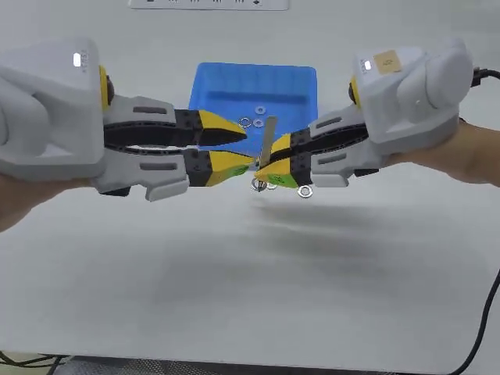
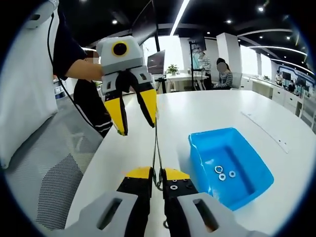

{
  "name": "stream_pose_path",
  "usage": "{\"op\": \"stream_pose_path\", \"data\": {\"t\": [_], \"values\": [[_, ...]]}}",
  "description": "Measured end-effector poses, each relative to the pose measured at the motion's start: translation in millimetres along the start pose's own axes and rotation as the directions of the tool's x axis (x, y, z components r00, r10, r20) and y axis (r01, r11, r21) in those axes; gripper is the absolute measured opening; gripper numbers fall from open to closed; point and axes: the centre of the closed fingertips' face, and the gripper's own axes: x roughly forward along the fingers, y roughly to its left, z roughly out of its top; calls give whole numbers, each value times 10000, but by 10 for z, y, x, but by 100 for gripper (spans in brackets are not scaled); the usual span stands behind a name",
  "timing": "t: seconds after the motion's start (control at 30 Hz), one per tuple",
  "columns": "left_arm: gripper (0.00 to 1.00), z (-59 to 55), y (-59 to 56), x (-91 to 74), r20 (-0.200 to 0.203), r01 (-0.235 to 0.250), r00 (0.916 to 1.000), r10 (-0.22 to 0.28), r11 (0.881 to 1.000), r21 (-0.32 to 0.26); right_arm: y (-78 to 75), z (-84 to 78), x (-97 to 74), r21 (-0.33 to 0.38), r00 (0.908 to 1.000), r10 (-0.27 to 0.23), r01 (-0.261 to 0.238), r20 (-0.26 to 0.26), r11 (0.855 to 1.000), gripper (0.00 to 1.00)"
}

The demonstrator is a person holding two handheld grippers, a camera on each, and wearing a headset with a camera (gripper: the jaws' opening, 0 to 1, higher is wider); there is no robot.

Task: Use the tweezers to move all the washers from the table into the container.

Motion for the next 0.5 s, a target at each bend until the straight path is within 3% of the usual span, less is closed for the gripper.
{"op": "stream_pose_path", "data": {"t": [0.37, 0.4, 0.43, 0.5], "values": [[37, 21, 101, -316, 501, -1025, 9933, 1041, 9942, -322, -192, 403, -195, -694, 9989, -370, 388, 273, 9968, 8], [44, 76, 120, -348, 952, -1168, 9879, 1224, 9912, -627, -263, 426, -212, -892, 9986, -486, 503, 214, 9947, 8], [47, 82, 143, -369, 1056, -1306, 9847, 1388, 9881, -808, -330, 440, -222, -916, 9982, -562, 580, 215, 9941, 8], [53, 29, 172, -419, 853, -1482, 9843, 1546, 9860, -770, -460, 494, -250, -988, 9967, -766, 789, 274, 9920, 8]]}}
